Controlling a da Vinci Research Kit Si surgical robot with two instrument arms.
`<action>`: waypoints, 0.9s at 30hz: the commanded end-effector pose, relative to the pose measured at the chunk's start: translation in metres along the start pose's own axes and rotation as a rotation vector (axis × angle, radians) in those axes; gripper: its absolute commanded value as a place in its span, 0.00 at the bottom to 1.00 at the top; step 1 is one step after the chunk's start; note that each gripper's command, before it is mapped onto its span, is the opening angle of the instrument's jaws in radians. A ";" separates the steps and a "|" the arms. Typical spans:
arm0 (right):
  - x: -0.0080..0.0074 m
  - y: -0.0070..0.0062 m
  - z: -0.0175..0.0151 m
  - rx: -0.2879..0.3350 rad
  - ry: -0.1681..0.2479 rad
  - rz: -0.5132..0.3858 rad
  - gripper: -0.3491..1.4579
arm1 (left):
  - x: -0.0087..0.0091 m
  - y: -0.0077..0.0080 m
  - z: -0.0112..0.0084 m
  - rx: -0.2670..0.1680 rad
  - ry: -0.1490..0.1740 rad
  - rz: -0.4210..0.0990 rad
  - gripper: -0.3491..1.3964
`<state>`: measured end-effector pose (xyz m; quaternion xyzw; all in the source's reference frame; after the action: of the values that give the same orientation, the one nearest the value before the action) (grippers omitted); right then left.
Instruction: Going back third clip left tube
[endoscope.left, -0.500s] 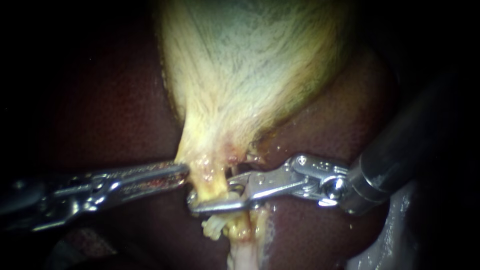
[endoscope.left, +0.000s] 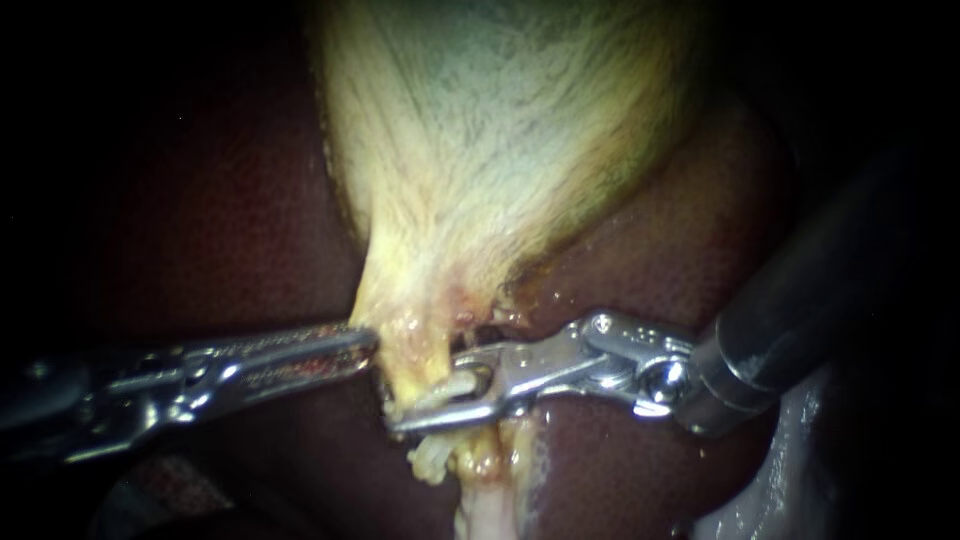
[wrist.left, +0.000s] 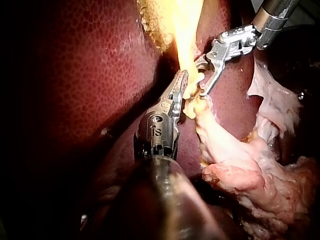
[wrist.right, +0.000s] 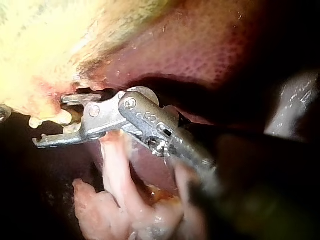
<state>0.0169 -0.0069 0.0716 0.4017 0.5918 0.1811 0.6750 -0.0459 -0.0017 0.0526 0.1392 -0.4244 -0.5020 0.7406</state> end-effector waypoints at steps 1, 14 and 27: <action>0.0000 0.0003 -0.0002 -0.005 0.003 0.005 0.47 | 0.0000 0.0000 0.0000 0.000 0.000 0.000 0.20; -0.0010 0.0000 -0.0046 -0.025 0.006 -0.034 0.50 | 0.0000 0.0001 -0.0002 0.001 0.000 0.000 0.20; 0.0007 -0.0023 -0.0126 -0.147 -0.050 -0.201 0.52 | 0.0001 0.0008 0.0003 0.003 0.001 0.001 0.20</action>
<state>0.0043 -0.0036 0.0695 0.2889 0.5978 0.1430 0.7340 -0.0456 -0.0014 0.0534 0.1401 -0.4253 -0.5007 0.7409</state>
